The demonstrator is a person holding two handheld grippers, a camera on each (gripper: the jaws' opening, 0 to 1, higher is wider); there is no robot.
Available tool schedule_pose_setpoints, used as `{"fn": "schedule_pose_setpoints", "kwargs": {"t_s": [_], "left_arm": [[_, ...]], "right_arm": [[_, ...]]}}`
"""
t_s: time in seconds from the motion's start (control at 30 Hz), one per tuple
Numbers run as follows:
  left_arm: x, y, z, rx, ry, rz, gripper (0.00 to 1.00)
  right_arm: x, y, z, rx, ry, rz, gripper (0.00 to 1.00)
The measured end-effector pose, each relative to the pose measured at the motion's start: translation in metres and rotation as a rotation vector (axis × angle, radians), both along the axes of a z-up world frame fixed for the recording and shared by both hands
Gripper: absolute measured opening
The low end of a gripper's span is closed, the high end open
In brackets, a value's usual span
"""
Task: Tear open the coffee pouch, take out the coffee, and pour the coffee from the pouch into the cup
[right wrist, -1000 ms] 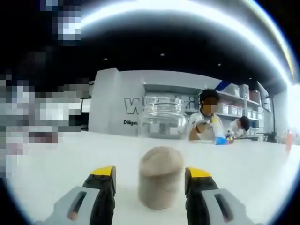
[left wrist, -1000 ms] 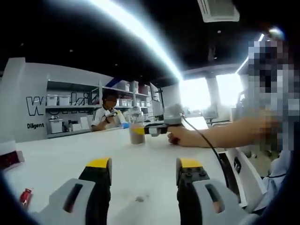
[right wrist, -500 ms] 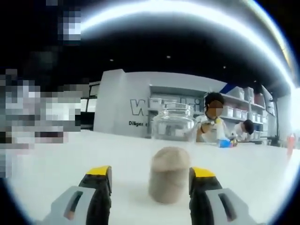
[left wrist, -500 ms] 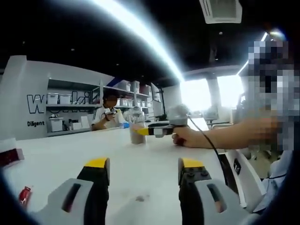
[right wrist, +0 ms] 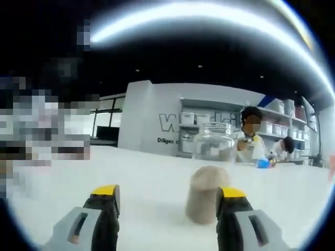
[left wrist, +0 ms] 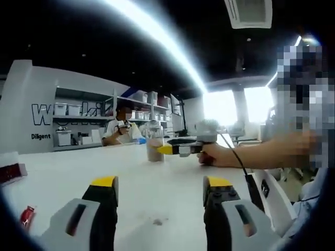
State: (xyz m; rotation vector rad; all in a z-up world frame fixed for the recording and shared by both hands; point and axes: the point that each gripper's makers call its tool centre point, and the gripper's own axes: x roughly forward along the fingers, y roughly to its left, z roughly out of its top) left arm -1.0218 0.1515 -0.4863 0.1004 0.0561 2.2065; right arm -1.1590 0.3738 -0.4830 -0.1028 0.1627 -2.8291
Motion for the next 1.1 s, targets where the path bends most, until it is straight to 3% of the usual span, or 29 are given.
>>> {"fn": "schedule_pose_setpoints", "kwargs": {"t_s": [0.37, 1.1], "left_arm": [[0.000, -0.001, 0.001, 0.012, -0.008, -0.005, 0.71], [0.002, 0.001, 0.003, 0.043, -0.016, -0.034, 0.81]], "right_arm": [[0.017, -0.015, 0.001, 0.007, 0.006, 0.052, 0.82], [0.062, -0.068, -0.002, 0.033, 0.005, 0.288, 0.93]]}}
